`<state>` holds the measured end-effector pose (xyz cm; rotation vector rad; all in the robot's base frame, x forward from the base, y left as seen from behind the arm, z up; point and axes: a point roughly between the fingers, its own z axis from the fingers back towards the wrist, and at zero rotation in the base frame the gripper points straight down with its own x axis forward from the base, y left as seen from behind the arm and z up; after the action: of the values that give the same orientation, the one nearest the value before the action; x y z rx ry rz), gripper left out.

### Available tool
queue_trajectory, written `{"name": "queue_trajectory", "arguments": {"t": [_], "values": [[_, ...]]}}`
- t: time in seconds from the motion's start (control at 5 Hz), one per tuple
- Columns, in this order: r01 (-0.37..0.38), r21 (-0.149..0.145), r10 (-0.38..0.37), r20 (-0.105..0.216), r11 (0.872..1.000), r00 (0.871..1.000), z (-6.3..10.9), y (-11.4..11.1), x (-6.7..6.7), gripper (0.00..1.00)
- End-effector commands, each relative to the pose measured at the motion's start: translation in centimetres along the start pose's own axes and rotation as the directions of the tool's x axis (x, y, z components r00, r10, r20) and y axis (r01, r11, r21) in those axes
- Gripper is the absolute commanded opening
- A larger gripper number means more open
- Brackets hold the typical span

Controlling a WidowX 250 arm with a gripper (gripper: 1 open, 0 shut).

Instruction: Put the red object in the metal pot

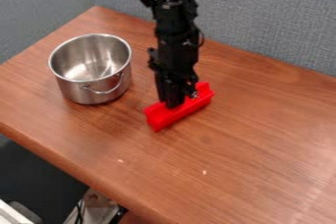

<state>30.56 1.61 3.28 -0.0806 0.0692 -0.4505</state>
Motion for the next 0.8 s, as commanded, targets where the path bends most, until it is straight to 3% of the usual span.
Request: {"name": "queue_trajectory", "arguments": {"t": [0.0,0.2,0.6], "values": [[0.05,0.004,-0.05,0.035,0.999,0.998,0.1,1.0,0.1,1.0],[0.058,-0.007,-0.057,0.046,0.998,0.997,-0.3,2.2,-0.5,0.0],[0.104,-0.03,-0.101,0.088,0.994,0.991,0.4,1.4,-2.3,0.0]]}}
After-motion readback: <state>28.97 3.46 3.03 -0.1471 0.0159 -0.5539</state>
